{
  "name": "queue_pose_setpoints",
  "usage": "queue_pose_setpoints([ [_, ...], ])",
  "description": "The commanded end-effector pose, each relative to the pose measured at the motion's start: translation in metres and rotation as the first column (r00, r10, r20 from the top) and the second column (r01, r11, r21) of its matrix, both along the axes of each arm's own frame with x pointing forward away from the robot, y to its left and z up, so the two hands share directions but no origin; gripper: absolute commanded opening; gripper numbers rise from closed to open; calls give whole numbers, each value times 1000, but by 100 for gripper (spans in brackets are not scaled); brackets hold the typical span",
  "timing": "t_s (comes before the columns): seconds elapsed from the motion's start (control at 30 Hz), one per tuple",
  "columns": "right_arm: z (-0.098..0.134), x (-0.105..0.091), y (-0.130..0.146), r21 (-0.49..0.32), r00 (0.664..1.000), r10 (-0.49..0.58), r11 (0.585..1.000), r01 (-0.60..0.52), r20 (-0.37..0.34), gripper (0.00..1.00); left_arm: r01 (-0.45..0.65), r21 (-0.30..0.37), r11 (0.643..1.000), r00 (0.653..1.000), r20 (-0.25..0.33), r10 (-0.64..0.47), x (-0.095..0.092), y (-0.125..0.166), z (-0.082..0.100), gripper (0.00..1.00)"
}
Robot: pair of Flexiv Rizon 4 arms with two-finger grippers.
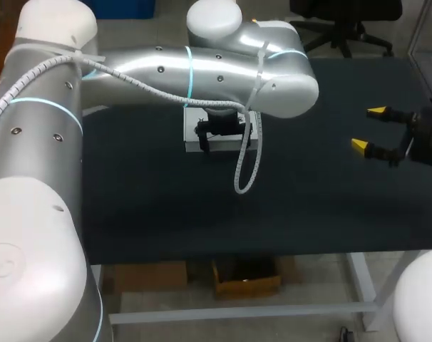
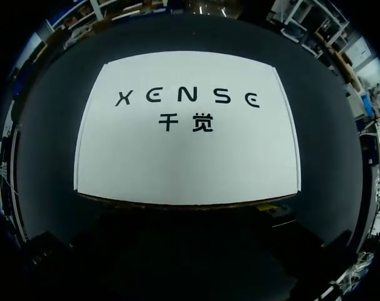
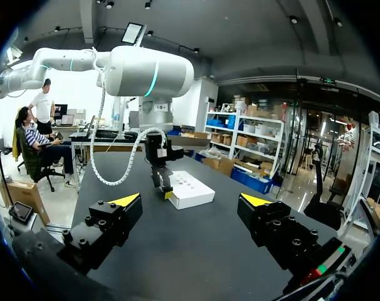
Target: Assemble the packaging by folding the flat box into shape, placing the metal phone stand inside, and closing the box properly
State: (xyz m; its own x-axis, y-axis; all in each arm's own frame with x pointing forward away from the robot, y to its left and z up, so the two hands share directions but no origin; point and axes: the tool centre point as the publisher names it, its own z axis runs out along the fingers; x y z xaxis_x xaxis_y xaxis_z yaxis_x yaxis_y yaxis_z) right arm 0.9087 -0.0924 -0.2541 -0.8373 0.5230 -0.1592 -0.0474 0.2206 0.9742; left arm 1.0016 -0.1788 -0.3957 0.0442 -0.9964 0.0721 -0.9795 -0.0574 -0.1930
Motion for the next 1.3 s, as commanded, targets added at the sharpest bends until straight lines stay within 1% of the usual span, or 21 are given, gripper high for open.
queue_pose_setpoints([
  [0.03,-1,0,-1,4,1000,1,1000,-1,4,100,11,-9,1000,989,-147,-12,35,0,0,100],
  [0.07,-1,0,-1,4,1000,1,1000,-1,4,100,11,-8,1000,989,-147,-12,39,0,0,100],
  [0.1,-1,0,-1,4,1000,1,1000,-1,4,100,10,-5,1000,989,-149,-10,49,1,-1,100],
  [0.2,-1,0,-1,4,1000,1,1000,-1,4,100,12,-6,1000,988,-155,-13,64,2,-1,100],
  [0.23,-1,0,-1,4,1000,1,1000,-1,4,100,13,-9,1000,988,-157,-14,72,3,-1,100],
  [0.27,-1,0,-1,4,1000,1,1000,-1,4,100,11,-5,1000,988,-156,-12,75,3,-1,100],
  [0.43,-1,0,-1,4,1000,1,1000,-1,4,100,13,11,1000,988,-154,-11,107,5,2,100],
  [0.67,-1,0,-1,4,1000,1,1000,-1,4,100,17,16,1000,986,-165,-14,137,9,1,100],
  [0.9,-1,0,-1,4,1000,1,1000,-1,4,100,9,5,1000,986,-165,-8,167,13,6,100],
  [1.03,-1,0,-1,4,1000,1,1000,-1,4,100,9,-7,1000,986,-165,-10,177,13,8,100],
  [1.1,-1,0,-1,4,1000,1,1000,-1,4,100,14,-24,1000,986,-163,-18,178,14,9,100],
  [1.23,-1,0,-1,4,1000,1,1000,-1,4,100,40,-47,998,989,-140,-46,164,16,17,100],
  [1.3,-1,0,-1,4,1000,1,1000,-1,4,100,49,-54,997,991,-122,-55,150,16,21,100],
])
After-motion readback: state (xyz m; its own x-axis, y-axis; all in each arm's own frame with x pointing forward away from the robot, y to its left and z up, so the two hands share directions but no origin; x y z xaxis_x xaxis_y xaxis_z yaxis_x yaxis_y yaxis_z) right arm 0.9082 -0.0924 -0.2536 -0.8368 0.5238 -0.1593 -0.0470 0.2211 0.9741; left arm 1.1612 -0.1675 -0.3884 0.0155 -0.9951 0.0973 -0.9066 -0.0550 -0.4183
